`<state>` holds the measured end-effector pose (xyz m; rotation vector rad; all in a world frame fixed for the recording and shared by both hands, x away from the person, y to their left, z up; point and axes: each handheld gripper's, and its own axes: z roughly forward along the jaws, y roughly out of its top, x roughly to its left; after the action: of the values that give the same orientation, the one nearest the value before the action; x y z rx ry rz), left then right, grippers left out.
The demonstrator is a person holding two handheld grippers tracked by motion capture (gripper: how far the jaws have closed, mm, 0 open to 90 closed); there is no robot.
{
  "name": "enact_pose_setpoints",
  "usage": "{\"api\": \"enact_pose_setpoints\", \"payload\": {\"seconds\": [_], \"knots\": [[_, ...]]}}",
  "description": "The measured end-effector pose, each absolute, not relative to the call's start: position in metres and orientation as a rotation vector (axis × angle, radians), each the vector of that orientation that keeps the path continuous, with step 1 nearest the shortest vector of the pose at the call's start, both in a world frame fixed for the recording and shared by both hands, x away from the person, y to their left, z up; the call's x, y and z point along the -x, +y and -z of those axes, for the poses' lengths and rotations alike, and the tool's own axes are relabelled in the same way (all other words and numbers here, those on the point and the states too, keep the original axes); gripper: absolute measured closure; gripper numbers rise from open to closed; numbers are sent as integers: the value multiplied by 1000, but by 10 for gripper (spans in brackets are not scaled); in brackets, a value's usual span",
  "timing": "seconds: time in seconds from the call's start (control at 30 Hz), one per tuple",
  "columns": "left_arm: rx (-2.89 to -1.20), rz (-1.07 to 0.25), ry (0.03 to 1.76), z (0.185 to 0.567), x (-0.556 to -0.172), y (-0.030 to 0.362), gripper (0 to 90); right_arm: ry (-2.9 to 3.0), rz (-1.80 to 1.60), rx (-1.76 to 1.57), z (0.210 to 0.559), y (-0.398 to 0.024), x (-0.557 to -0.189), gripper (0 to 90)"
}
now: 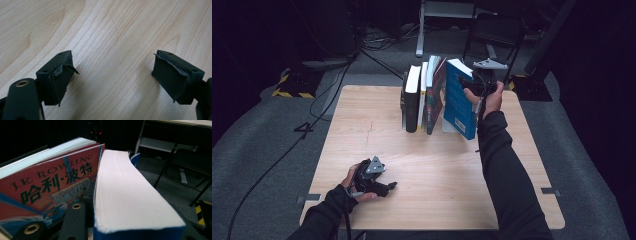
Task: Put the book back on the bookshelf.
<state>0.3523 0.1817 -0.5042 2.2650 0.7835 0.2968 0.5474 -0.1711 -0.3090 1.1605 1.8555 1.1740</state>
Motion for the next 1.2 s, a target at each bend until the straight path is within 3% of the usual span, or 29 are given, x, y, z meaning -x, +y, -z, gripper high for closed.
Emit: {"api": "enact_pose_setpoints", "payload": {"seconds": [0.37,1.2], "knots": [[-2266,-296,782,504,-352,182,172,1836,-1199,-1166,312,-173,-549,600],[-2267,-291,774,504,-353,182,170,1915,-1176,-1108,332,-199,-493,580]]}}
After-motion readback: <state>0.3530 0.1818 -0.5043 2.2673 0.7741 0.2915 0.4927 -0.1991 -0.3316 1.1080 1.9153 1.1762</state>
